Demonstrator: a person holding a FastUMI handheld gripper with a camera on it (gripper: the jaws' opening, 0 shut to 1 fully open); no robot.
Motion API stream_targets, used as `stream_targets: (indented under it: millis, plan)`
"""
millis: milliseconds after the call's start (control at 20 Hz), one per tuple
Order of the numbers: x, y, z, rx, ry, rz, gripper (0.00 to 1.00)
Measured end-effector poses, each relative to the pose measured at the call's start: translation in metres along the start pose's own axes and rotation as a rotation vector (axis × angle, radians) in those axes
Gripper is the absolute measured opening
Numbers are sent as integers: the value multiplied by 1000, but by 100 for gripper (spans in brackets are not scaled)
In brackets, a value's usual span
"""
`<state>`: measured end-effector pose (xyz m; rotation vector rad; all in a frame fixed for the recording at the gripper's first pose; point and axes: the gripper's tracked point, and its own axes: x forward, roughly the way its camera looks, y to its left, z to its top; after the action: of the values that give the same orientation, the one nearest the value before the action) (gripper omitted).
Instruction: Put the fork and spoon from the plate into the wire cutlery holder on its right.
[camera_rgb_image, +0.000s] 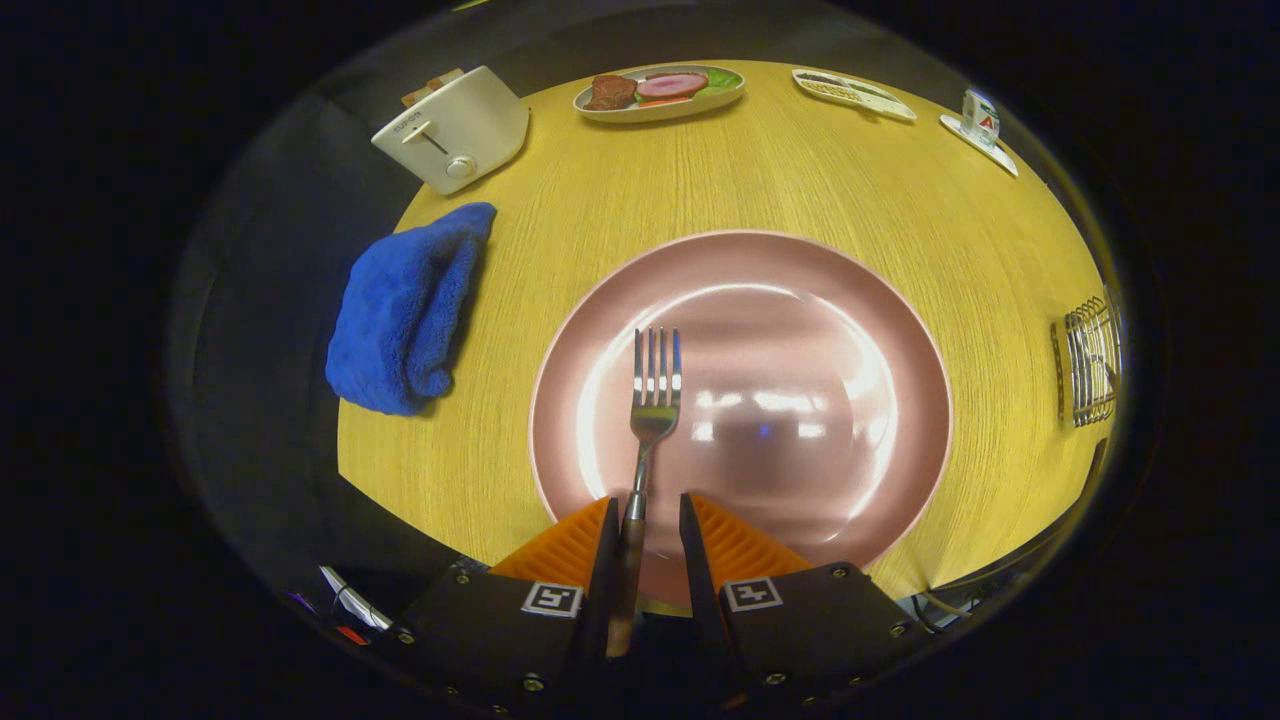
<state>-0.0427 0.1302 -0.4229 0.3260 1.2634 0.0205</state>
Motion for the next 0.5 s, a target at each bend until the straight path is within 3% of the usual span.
stream_targets:
  millis: [50,150,250,300,500]
  plan:
    - [1,0,0,5,5,6,37]
    - [-4,-2,-6,17,28,12,11]
    - [21,-1,-2,29,20,11,16]
    - [-2,-5,-5,28,29,5,5]
    - [-7,-1,0,59,8,50,5]
